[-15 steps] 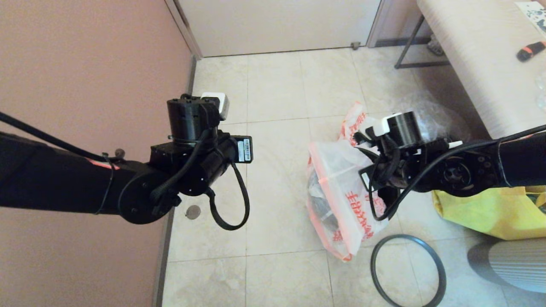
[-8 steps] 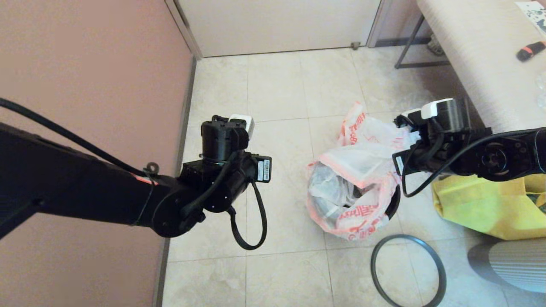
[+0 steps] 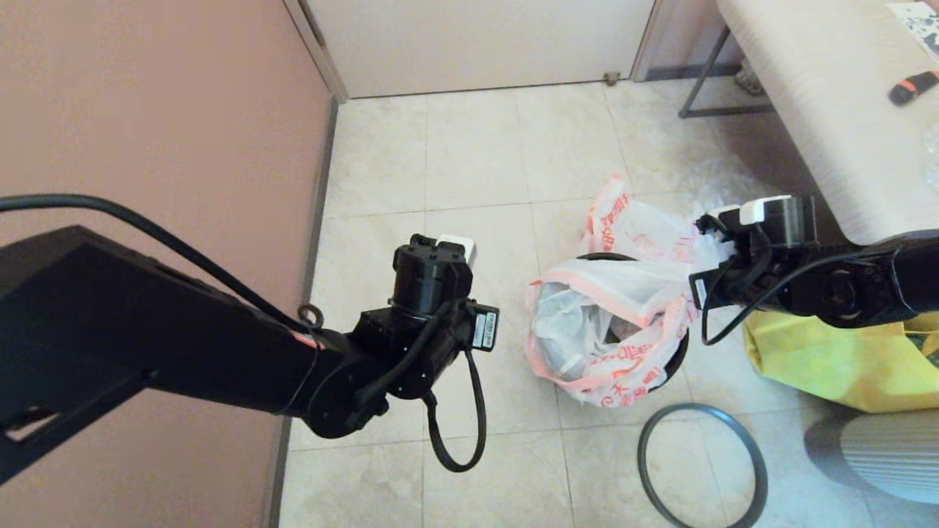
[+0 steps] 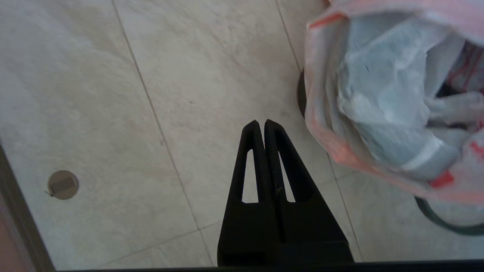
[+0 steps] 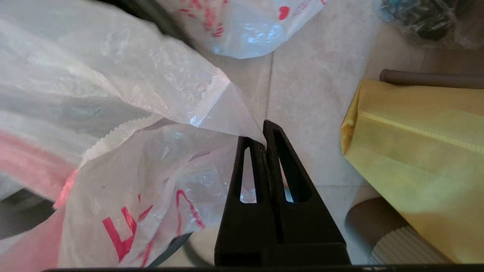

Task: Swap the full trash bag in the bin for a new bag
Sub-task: Put the new garbage bag on the trash can

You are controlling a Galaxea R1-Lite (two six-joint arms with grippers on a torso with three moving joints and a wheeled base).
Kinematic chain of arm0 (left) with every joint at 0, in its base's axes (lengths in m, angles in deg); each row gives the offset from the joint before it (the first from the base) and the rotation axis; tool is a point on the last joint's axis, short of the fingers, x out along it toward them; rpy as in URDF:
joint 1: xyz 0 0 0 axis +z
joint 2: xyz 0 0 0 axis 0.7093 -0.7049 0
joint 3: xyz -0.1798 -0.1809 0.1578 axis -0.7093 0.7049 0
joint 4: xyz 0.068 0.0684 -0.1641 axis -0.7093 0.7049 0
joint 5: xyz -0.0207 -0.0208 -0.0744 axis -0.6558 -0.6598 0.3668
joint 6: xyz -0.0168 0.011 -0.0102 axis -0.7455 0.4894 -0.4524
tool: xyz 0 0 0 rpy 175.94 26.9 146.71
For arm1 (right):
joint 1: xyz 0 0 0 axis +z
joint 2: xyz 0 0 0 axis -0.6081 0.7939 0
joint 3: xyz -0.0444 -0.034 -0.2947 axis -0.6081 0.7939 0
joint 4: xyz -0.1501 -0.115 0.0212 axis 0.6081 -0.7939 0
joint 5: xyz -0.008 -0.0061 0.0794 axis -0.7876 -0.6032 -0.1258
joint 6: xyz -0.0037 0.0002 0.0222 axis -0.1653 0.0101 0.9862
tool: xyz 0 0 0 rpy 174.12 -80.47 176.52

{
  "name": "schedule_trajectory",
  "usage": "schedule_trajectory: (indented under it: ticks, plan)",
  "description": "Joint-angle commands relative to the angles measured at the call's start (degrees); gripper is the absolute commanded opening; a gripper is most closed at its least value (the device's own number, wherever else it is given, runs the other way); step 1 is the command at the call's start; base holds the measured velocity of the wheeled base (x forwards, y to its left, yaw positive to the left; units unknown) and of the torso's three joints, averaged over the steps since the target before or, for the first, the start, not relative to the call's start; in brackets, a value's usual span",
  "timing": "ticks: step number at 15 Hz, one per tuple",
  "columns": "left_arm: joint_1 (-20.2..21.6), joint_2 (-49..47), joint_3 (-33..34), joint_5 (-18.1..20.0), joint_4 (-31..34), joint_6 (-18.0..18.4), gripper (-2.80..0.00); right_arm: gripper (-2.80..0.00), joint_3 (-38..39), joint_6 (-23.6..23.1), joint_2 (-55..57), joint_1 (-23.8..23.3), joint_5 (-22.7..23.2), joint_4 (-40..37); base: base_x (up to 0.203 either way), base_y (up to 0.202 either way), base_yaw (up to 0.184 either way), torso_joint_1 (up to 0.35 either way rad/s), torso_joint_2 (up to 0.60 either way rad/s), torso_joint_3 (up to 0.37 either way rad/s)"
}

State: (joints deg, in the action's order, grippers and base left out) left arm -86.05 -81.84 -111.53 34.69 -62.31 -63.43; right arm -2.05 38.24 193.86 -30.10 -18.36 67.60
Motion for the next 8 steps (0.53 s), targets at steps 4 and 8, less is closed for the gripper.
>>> schedule_trajectory:
  ticks: [4, 8]
  plan:
    - [-0.7, -2.1, 0.3, -0.2, -0.2, -0.1, -2.80, -2.80, 1.4, -0.8, 1.9, -3.7, 0.8, 1.6, 0.000, 0.000, 0.000, 0.000, 0.00, 0.000]
    - [-1.0, -2.3, 0.3, -0.2, -0.2, -0.4, -2.80, 0.00, 4.4, -0.7, -0.7, -3.4, 0.9, 2.1, 0.000, 0.000, 0.000, 0.000, 0.00, 0.000]
